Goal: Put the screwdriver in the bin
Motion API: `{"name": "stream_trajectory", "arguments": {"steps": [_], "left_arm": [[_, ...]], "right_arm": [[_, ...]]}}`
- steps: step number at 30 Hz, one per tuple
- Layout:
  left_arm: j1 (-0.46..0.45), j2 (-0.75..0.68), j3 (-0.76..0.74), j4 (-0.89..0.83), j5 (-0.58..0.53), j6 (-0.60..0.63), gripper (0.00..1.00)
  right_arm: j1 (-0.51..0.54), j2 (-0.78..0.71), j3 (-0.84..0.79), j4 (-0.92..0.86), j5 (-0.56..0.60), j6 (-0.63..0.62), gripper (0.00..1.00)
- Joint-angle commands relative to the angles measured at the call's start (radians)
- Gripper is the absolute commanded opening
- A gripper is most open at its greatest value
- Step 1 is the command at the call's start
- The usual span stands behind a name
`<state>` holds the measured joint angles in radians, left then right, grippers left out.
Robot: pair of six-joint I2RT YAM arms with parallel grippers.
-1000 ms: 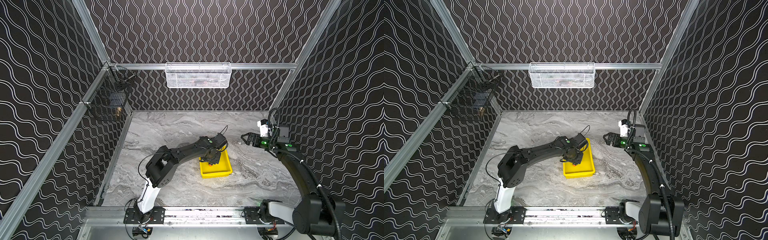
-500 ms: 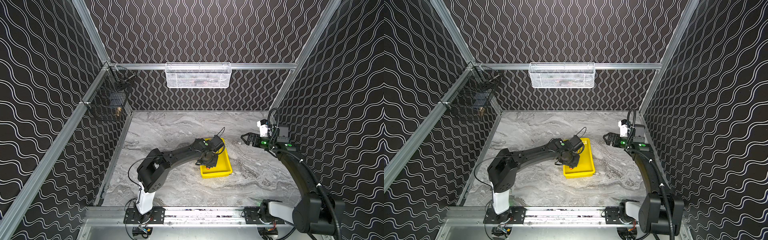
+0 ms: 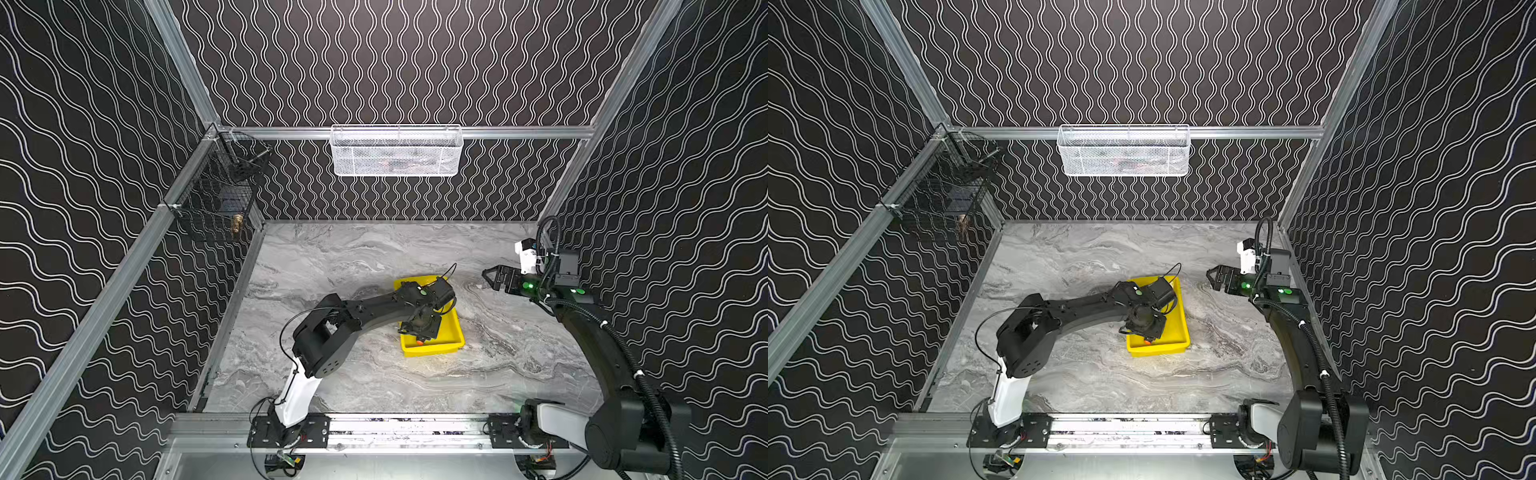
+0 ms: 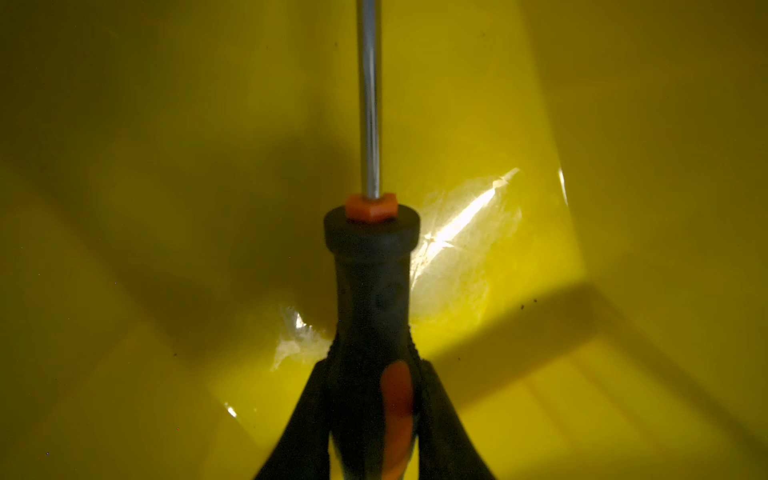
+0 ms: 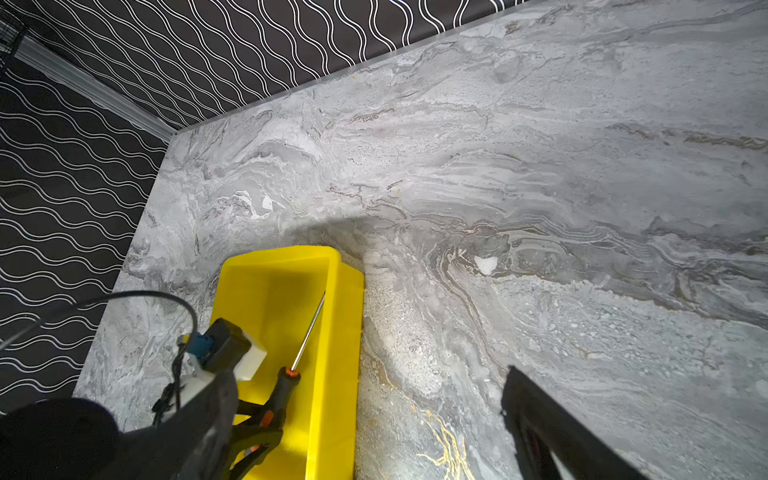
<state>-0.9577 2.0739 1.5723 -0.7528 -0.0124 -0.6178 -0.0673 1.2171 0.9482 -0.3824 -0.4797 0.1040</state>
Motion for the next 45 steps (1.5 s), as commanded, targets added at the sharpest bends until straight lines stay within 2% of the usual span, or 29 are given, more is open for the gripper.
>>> {"name": "stream_trajectory", "arguments": {"steps": [1, 5, 9, 18, 20, 22, 32, 35, 38, 41, 45], "left_arm": [[0.0, 0.004, 0.015, 0.001, -0.016, 0.018, 0.3], [0.0, 0.018, 0.026, -0.005, -0.017, 0.021, 0.36], [0.001, 0.026, 0.036, -0.015, -0.018, 0.018, 0.38], [0.001, 0.007, 0.042, -0.022, -0.034, 0.013, 0.53], [0.002, -0.007, 0.048, -0.032, -0.043, 0.013, 0.53], [0.002, -0.036, 0.048, -0.032, -0.059, 0.012, 0.55], [0.006, -0.154, 0.084, -0.044, -0.096, 0.048, 0.83], [0.025, -0.21, 0.069, -0.005, -0.059, 0.081, 0.91], [0.056, -0.276, 0.066, 0.002, -0.087, 0.137, 0.97], [0.104, -0.365, 0.041, 0.029, -0.139, 0.204, 0.99], [0.19, -0.505, -0.064, 0.138, -0.169, 0.29, 0.99]], "right_arm": [[0.0, -0.003, -0.005, 0.0, 0.0, -0.016, 0.99], [0.0, 0.004, -0.005, 0.004, -0.002, -0.016, 0.99], [0.0, 0.012, 0.0, 0.002, -0.004, -0.018, 0.99], [0.0, 0.004, 0.001, -0.004, -0.001, -0.017, 0.99], [0.0, 0.0, 0.003, -0.007, -0.003, -0.02, 0.99], [0.0, -0.005, 0.003, -0.009, -0.002, -0.017, 0.99], [0.0, -0.01, 0.017, -0.004, -0.024, 0.002, 0.99], [0.0, -0.016, 0.037, -0.013, -0.023, -0.001, 0.99], [0.0, -0.024, 0.044, 0.001, -0.008, 0.012, 0.99], [0.0, -0.032, 0.096, -0.007, 0.01, 0.028, 0.99], [0.0, -0.06, 0.097, 0.075, 0.074, 0.071, 0.99]]}}
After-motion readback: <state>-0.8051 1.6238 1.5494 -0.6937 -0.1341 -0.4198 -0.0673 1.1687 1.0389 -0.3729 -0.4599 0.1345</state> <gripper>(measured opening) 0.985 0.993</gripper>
